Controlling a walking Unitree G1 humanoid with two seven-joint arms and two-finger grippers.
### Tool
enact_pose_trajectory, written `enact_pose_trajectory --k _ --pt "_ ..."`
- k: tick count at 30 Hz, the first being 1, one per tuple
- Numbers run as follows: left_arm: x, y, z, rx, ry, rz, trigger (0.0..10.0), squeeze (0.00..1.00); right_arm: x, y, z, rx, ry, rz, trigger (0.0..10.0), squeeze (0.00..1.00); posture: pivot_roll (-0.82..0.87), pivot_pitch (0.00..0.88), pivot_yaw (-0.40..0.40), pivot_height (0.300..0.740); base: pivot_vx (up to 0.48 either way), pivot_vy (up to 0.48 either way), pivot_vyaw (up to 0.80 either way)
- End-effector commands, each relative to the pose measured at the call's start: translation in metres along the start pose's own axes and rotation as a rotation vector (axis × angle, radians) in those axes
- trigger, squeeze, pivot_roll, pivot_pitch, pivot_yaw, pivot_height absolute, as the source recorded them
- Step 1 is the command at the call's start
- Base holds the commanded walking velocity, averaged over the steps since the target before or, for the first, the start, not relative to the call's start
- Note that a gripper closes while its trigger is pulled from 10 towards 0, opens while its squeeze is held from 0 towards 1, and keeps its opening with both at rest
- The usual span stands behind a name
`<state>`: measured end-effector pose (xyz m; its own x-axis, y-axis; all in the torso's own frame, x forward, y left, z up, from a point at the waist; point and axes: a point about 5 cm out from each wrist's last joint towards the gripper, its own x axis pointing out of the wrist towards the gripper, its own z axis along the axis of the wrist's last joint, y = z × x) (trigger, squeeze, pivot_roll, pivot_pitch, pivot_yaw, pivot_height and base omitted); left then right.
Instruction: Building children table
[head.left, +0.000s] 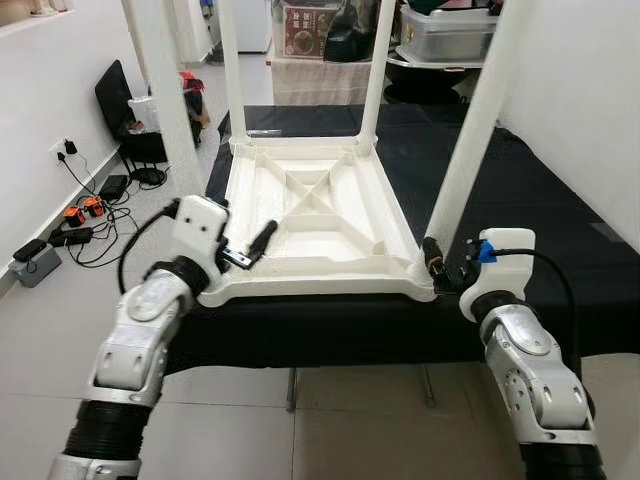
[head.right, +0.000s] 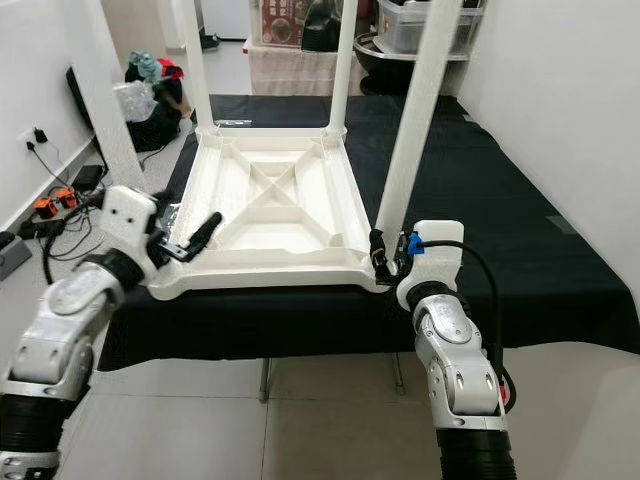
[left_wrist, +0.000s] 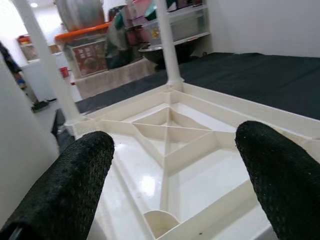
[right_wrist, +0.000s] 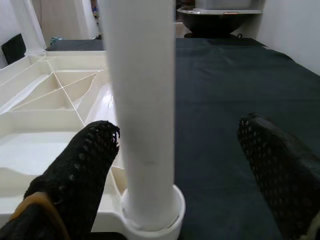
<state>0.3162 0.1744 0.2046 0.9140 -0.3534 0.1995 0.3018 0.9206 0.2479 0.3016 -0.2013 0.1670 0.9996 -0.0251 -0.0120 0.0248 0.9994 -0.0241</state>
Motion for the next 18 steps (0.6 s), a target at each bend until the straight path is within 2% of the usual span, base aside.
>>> enact_pose_trajectory --k 1,5,8,10,11,13,14,15,16,17,18 --pt "-0.007 0.019 -0.003 0.050 0.017 0.073 10.0 0.00 0.001 0.004 0.007 0.006 -0.013 0.016 10.0 0.00 0.00 0.000 -0.045 0.740 0.000 0.000 0.00" --pt "-0.004 0.022 -0.001 0.075 0.009 0.103 10.0 0.00 0.000 0.003 0.004 0.011 0.001 0.024 10.0 0.00 0.00 0.000 -0.045 0.740 0.000 0.000 0.00" --pt "0.001 0.012 0.004 0.067 -0.018 0.118 10.0 0.00 -0.002 0.003 -0.001 0.010 0.021 0.038 10.0 0.00 0.00 0.000 -0.046 0.740 0.000 0.000 0.00" --pt "0.003 -0.011 0.005 0.035 -0.037 0.089 10.0 0.00 -0.008 0.002 -0.008 0.018 0.031 0.056 10.0 0.00 0.00 0.000 -0.046 0.740 0.000 0.000 0.00" --pt "0.003 -0.011 0.005 0.035 -0.037 0.089 10.0 0.00 -0.008 0.002 -0.008 0.018 0.031 0.056 10.0 0.00 0.00 0.000 -0.046 0.740 0.000 0.000 0.00" --pt "0.002 -0.033 0.004 -0.006 -0.038 0.063 10.0 0.00 -0.014 -0.002 -0.016 0.018 0.053 0.090 10.0 0.00 -0.01 0.000 -0.050 0.740 0.000 0.000 0.00" --pt "0.002 -0.033 0.004 -0.006 -0.038 0.063 10.0 0.00 -0.014 -0.002 -0.016 0.018 0.053 0.090 10.0 0.00 -0.01 0.000 -0.050 0.740 0.000 0.000 0.00" --pt "0.000 -0.044 0.002 -0.022 -0.036 0.041 10.0 0.00 -0.016 -0.006 -0.022 0.013 0.075 0.109 10.0 0.00 -0.01 0.000 -0.050 0.740 0.000 0.000 0.00" --pt "0.000 -0.044 0.002 -0.022 -0.036 0.041 10.0 0.00 -0.016 -0.006 -0.022 0.013 0.075 0.109 10.0 0.00 -0.01 0.000 -0.050 0.740 0.000 0.000 0.00" --pt "-0.004 -0.056 -0.001 -0.050 -0.021 0.031 10.0 0.00 -0.018 -0.016 -0.026 -0.046 0.091 0.100 10.0 0.00 -0.01 0.000 -0.049 0.740 0.000 0.000 0.00" --pt "-0.004 -0.056 -0.001 -0.050 -0.021 0.031 10.0 0.00 -0.018 -0.016 -0.026 -0.046 0.091 0.100 10.0 0.00 -0.01 0.000 -0.049 0.740 0.000 0.000 0.00"
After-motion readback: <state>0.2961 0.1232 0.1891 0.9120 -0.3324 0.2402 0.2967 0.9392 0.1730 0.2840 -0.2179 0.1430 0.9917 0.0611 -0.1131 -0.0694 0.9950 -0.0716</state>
